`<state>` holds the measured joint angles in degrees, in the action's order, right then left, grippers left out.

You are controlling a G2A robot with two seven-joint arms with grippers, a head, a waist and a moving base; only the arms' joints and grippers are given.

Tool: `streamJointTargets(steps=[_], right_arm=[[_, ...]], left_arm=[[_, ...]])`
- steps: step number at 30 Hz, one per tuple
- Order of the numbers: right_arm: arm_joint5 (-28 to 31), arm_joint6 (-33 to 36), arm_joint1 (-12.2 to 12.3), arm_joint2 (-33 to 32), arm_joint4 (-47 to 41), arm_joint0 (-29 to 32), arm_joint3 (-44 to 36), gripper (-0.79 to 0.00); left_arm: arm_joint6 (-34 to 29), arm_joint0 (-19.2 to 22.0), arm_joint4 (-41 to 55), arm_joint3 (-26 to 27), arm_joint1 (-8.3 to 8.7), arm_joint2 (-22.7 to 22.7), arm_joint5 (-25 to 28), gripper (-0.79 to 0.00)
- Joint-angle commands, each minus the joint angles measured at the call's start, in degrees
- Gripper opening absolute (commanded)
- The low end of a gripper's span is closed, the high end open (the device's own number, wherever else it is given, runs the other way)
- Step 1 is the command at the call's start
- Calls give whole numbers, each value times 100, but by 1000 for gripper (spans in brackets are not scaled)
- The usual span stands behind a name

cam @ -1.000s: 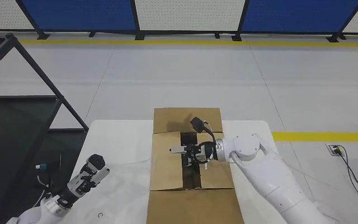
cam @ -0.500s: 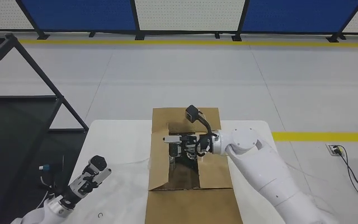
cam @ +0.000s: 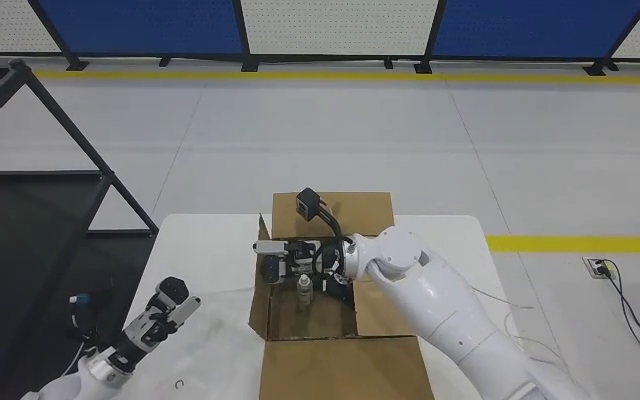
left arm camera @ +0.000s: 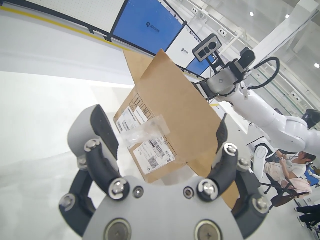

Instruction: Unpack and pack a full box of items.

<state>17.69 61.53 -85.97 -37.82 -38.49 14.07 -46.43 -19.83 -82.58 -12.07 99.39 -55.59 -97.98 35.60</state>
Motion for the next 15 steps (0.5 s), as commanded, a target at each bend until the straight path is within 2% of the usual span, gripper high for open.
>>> streamJointTargets(steps=[1, 9, 15], right_arm=[[1, 28, -19, 26, 36, -29, 45, 0], [1, 28, -19, 26, 36, -29, 45, 0], [-56, -450, 42, -152, 210, 372, -261, 0]], left_arm=[[-2, -1, 4, 1, -1, 2, -21, 0], [-23, -14, -25, 28, -2, 17, -31, 0], [15, -7, -323, 171, -10, 9, -335, 0]])
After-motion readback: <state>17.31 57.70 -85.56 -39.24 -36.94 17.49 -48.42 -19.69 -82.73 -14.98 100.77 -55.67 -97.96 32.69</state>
